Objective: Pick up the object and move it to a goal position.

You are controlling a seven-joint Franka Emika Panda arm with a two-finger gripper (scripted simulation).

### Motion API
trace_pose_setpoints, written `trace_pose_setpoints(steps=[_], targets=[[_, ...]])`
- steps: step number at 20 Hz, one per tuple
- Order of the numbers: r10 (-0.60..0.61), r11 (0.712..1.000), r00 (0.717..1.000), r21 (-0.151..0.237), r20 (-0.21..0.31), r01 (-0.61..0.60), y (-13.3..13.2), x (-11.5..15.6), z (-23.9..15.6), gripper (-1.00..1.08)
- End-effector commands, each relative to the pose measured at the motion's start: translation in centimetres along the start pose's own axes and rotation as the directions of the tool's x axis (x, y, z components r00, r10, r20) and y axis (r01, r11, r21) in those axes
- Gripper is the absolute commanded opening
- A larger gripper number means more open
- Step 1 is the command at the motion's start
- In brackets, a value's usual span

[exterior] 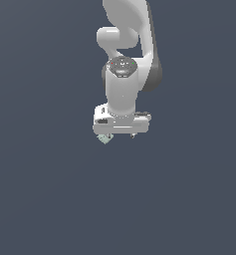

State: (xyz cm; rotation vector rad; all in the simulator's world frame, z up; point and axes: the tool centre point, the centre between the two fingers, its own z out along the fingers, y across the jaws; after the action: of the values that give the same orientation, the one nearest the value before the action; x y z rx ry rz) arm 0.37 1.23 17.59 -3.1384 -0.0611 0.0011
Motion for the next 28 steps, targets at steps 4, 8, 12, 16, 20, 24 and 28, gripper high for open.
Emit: trace_pose_setpoints(steps=[4,8,12,16,20,24,28], targets=[[-0.001,1.0,1.0,0.002,0.0,0.001,0.1,-0.1,-0.2,1.0],[-0.002,1.0,1.0,0.009,0.002,0.002,0.3,-0.3,-0.8,1.0],[0.003,1.0,1.0,0.011,0.003,-0.003,0.3,-0.3,-1.1,1.0],[-0.006,1.0,1.0,0.011,0.003,0.006,0.4,-0.4,-0.9,1.0],[-0.033,0.999,0.999,0.01,0.002,0.033,0.7,-0.6,-0.5,1.0],[-0.079,0.997,0.997,0.008,0.002,0.079,1.2,-1.1,0.2,1.0],[-0.143,0.99,0.99,0.005,0.002,0.143,1.9,-1.7,1.1,1.0]])
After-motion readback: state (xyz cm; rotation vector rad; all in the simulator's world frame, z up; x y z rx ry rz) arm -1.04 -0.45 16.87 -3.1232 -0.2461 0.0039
